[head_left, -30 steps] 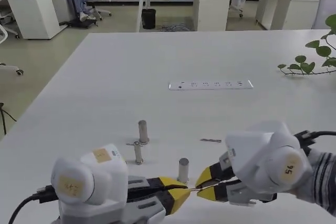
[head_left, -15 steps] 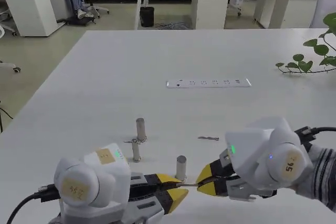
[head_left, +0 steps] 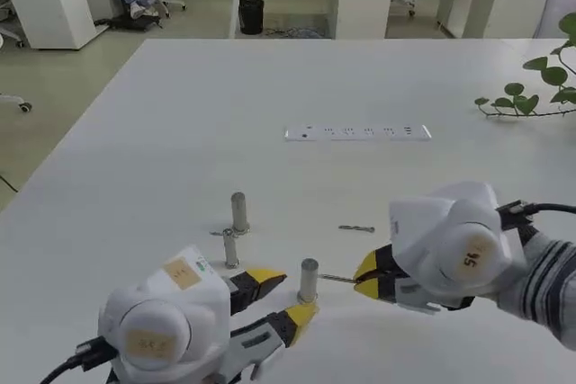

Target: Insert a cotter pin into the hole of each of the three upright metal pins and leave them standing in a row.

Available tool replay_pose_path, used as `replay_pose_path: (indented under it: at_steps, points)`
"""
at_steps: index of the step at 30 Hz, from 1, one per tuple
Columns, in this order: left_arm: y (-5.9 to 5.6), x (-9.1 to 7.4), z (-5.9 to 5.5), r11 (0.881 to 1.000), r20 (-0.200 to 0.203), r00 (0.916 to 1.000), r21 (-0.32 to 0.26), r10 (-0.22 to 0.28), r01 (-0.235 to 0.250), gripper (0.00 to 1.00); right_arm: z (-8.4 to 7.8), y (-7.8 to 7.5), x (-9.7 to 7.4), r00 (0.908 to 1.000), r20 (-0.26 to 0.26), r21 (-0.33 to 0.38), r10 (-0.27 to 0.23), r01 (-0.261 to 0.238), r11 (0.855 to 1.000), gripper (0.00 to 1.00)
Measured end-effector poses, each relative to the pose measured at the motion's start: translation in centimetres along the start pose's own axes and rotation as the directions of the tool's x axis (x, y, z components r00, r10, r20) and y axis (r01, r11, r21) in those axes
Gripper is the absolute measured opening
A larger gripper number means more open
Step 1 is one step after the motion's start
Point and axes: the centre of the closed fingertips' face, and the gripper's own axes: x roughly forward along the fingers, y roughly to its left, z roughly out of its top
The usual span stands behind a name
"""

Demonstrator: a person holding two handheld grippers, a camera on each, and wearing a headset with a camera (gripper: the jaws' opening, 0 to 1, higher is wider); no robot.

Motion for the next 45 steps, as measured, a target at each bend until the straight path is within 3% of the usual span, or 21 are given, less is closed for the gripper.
replay_pose_path:
  at_steps: [11, 18, 29, 34, 45]
  points:
    - [1.5, 1.6, -1.4, 0.989, -0.014, 0.9937, -0.095, 0.111, -0.112, 0.28, -1.4, -1.1, 1.2, 0.9987, -0.051, 0.036, -0.009, 0.011, 0.999, 0.0]
    - [1.7, 3.4, -2.4, 0.982, -0.044, 0.9889, -0.117, 0.142, -0.146, 0.28, -1.4, -1.4, 1.7, 0.9985, -0.054, 0.041, 0.001, 0.002, 0.999, 0.0]
    - [1.8, 5.5, -3.9, 0.974, -0.089, 0.9865, -0.168, 0.137, -0.15, 0.23, -0.9, -1.5, 2.4, 0.999, -0.042, 0.044, 0.015, -0.013, 0.999, 0.0]
    - [1.6, 6.3, -4.0, 0.971, -0.097, 0.9876, -0.195, 0.123, -0.14, 0.2, -0.7, -1.6, 2.5, 0.9987, -0.047, 0.024, 0.017, -0.015, 1.0, 0.0]
    - [1.7, 6.9, -4.1, 0.969, -0.11, 0.9838, -0.188, 0.141, -0.16, 0.12, -0.4, -1.6, 2.2, 0.9964, -0.084, -0.037, 0.013, -0.016, 0.999, 0.0]
